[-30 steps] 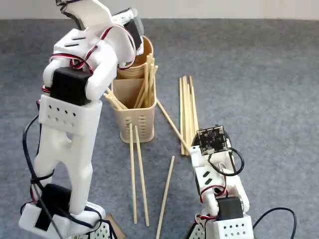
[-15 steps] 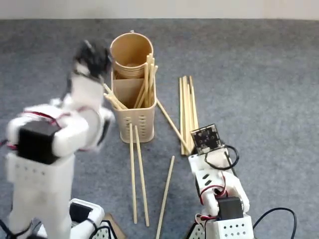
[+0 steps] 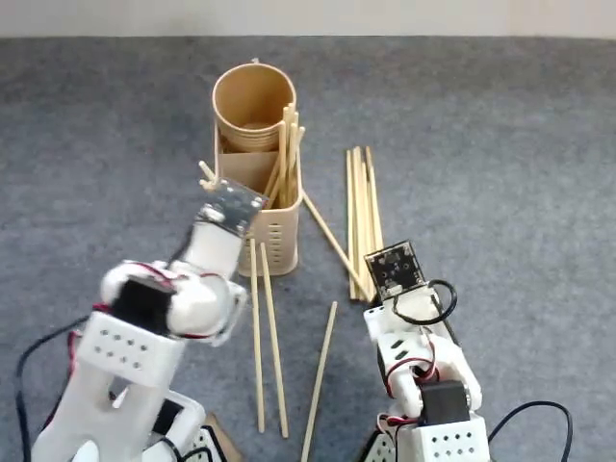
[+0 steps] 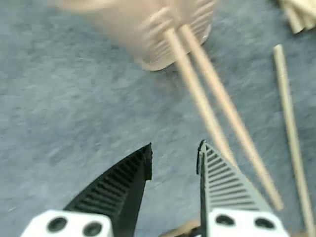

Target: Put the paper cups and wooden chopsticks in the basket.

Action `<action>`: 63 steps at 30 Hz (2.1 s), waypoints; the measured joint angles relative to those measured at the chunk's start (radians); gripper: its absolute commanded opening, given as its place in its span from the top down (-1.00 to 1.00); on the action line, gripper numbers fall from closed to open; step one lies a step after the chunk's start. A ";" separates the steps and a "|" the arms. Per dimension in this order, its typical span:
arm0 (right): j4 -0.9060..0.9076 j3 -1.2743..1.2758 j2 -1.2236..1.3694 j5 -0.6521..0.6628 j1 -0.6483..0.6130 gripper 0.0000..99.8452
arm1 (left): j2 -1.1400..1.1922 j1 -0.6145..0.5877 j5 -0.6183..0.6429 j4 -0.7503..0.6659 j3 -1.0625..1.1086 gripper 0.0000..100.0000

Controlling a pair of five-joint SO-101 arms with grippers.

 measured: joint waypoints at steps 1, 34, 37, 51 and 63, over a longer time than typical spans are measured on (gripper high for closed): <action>0.000 0.000 0.000 0.000 0.000 0.69 | -0.002 0.037 0.031 -0.038 0.031 0.44; -0.037 0.000 0.000 0.000 0.000 0.69 | -0.002 0.216 -0.006 -0.537 0.361 0.99; -0.037 0.000 0.000 0.000 0.000 0.69 | -0.002 0.265 -0.006 -0.428 0.258 0.99; -0.037 0.000 0.000 0.000 0.000 0.69 | -0.002 0.364 -0.138 -0.198 -0.373 0.99; -0.037 0.000 0.000 0.000 0.000 0.69 | -0.012 0.186 -0.282 0.049 -0.497 0.62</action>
